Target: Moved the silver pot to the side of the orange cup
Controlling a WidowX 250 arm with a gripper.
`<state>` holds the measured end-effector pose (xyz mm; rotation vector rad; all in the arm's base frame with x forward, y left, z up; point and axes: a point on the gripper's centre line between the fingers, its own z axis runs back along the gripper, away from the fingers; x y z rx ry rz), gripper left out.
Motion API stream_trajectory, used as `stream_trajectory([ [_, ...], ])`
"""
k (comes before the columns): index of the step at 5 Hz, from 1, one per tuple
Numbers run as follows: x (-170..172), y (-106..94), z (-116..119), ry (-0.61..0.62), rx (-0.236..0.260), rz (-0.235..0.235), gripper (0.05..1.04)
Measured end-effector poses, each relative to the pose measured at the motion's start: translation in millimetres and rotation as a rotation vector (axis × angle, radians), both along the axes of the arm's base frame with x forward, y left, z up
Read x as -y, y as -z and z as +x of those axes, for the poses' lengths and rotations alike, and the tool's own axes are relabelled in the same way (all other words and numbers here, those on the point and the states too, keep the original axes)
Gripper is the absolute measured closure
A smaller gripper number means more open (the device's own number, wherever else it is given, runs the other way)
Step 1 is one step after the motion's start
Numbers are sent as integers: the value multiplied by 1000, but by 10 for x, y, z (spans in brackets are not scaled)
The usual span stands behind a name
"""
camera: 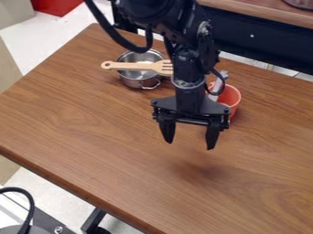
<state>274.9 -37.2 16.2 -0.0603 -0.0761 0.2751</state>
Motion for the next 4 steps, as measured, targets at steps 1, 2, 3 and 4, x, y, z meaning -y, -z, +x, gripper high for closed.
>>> stream_trajectory([
  [1,-7,66,-37,-4,-25,2,82],
  [2,-221,74,4,-111,-6,-2,83],
  [3,-491,70,41,-217,16,-19,82],
  [4,-782,56,89,-349,62,-41,82],
])
